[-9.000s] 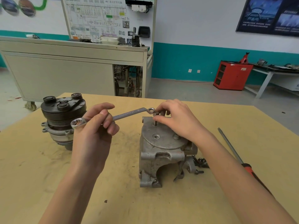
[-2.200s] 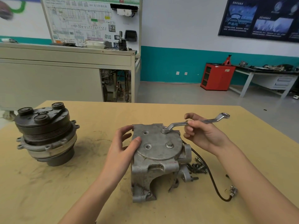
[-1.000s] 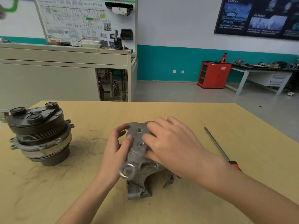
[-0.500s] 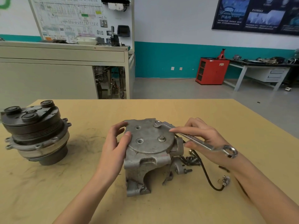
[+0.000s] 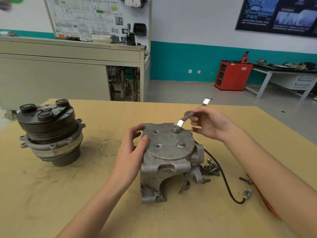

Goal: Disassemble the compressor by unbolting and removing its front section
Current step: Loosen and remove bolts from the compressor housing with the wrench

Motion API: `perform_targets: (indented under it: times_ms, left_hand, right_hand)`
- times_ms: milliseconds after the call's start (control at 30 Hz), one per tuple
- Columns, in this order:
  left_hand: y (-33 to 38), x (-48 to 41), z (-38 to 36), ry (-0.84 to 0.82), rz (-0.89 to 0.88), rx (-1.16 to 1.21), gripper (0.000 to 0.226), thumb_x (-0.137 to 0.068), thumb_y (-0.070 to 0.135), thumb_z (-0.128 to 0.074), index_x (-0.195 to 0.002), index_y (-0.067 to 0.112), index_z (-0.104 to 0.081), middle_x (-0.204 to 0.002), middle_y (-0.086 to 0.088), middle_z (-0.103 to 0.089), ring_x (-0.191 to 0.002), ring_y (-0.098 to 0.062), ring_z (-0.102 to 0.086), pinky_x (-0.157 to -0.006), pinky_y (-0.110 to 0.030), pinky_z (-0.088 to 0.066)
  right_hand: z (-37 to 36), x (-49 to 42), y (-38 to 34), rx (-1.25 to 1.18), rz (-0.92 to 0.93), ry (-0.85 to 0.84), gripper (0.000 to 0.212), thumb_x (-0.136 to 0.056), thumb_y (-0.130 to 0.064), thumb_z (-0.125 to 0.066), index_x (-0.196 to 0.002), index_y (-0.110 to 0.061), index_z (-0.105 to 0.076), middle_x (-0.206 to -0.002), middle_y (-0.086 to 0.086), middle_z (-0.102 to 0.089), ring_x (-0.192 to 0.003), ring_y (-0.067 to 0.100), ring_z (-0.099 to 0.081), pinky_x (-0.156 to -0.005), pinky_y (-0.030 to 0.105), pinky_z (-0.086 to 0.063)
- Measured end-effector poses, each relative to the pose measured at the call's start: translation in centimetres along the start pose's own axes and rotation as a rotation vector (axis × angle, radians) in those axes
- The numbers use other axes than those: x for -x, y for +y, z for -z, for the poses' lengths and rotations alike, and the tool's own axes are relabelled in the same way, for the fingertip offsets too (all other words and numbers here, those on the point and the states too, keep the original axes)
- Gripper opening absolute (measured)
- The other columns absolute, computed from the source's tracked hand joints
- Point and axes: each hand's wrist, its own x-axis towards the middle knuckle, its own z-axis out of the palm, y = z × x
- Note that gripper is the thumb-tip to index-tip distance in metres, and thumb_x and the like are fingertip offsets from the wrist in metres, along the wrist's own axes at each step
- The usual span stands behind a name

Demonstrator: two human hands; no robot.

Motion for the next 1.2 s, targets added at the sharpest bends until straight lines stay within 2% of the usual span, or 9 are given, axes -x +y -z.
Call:
perform_targets:
  times_ms: [233,433,633,733,800,867,933,1067,1200]
  left_hand:
    - [0.1,0.0,0.0,-0.001,-0.006,-0.006,0.021,-0.098,0.029,-0.05,-0.113,0.044,-0.051,-0.126,0.011,-0.055,-0.12,-0.01,-0.052,-0.094,-0.035,-0.049]
    - [0.3,0.0,0.0,0.0,-0.017,-0.044,0.022,-0.098,0.028,-0.05,-0.117,0.041,-0.051,-0.127,0.013,-0.055,-0.123,-0.013,-0.051,-0.099,-0.04,-0.047]
    - [0.4,0.1,0.0,-0.011,-0.007,-0.045,0.036,-0.081,0.046,-0.047,-0.116,0.038,-0.05,-0.119,0.015,-0.059,-0.11,0.004,-0.054,-0.09,-0.021,-0.047]
    - [0.1,0.1,-0.2,0.042,-0.015,-0.051,0.011,-0.092,0.022,-0.054,-0.093,0.033,-0.052,-0.09,0.014,-0.061,-0.075,0.022,-0.053,-0.061,-0.002,-0.041]
    - [-0.3,0.1,-0.2,0.067,-0.042,-0.101,0.026,-0.09,0.0,-0.048,-0.077,0.023,-0.05,-0.072,0.011,-0.055,-0.059,0.013,-0.051,-0.05,-0.003,-0.037]
    - [-0.2,0.0,-0.3,0.07,-0.064,-0.108,0.025,-0.089,-0.001,-0.048,-0.081,0.023,-0.051,-0.07,0.016,-0.058,-0.067,0.004,-0.053,-0.055,-0.002,-0.038]
    - [-0.1,-0.1,-0.4,0.056,-0.11,-0.122,0.019,-0.09,0.015,-0.049,-0.103,0.029,-0.053,-0.099,0.017,-0.06,-0.096,0.0,-0.057,-0.075,-0.003,-0.041]
    - [-0.1,0.2,-0.1,-0.001,-0.056,-0.016,0.025,-0.089,0.037,-0.05,-0.114,0.039,-0.053,-0.122,0.011,-0.058,-0.109,0.002,-0.056,-0.082,-0.012,-0.046]
    - [0.1,0.2,-0.1,0.007,-0.046,-0.021,0.02,-0.1,0.026,-0.049,-0.116,0.037,-0.052,-0.12,0.014,-0.056,-0.112,-0.001,-0.055,-0.082,-0.014,-0.047]
  right_hand:
    - [-5.6,-4.2,-3.0,0.404,-0.066,0.021,0.012,-0.089,-0.015,-0.057,-0.091,-0.008,-0.066,-0.047,-0.008,-0.043,-0.048,0.008,-0.039,-0.056,0.024,-0.036]
    - [-10.9,-4.4,-3.4,1.442,0.33,0.236,0.017,-0.089,-0.015,-0.054,-0.102,-0.008,-0.062,-0.081,0.007,-0.053,-0.077,0.026,-0.053,-0.064,0.031,-0.041]
    - [-16.0,1.5,-2.6,1.719,0.739,0.123,0.02,-0.089,-0.012,-0.051,-0.106,-0.014,-0.062,-0.087,0.005,-0.052,-0.093,0.026,-0.058,-0.071,0.032,-0.032]
    - [-16.5,5.0,-1.7,1.773,0.861,0.072,0.018,-0.088,-0.011,-0.049,-0.104,-0.014,-0.058,-0.101,0.004,-0.056,-0.098,0.024,-0.052,-0.074,0.032,-0.025]
    - [-15.8,7.3,-1.1,1.793,0.917,0.078,0.016,-0.089,-0.011,-0.046,-0.1,-0.014,-0.056,-0.098,0.003,-0.055,-0.093,0.022,-0.051,-0.072,0.031,-0.023]
    - [-14.4,9.3,-0.7,1.784,0.956,0.109,0.009,-0.086,-0.014,-0.052,-0.09,-0.014,-0.06,-0.088,0.002,-0.058,-0.082,0.021,-0.053,-0.069,0.031,-0.028]
    - [-12.5,10.8,0.1,1.717,1.09,0.162,0.007,-0.082,-0.017,-0.059,-0.079,-0.012,-0.063,-0.076,0.003,-0.058,-0.069,0.021,-0.052,-0.065,0.031,-0.031]
    - [-7.9,12.9,2.2,1.56,1.269,0.267,0.033,-0.092,-0.029,-0.052,-0.075,-0.007,-0.07,-0.064,0.004,-0.052,-0.056,0.022,-0.048,-0.058,0.031,-0.037]
    - [-4.2,14.1,4.0,0.935,0.962,0.258,0.028,-0.09,-0.035,-0.054,-0.102,-0.018,-0.072,-0.069,-0.018,-0.055,-0.062,0.002,-0.051,-0.063,0.016,-0.04]
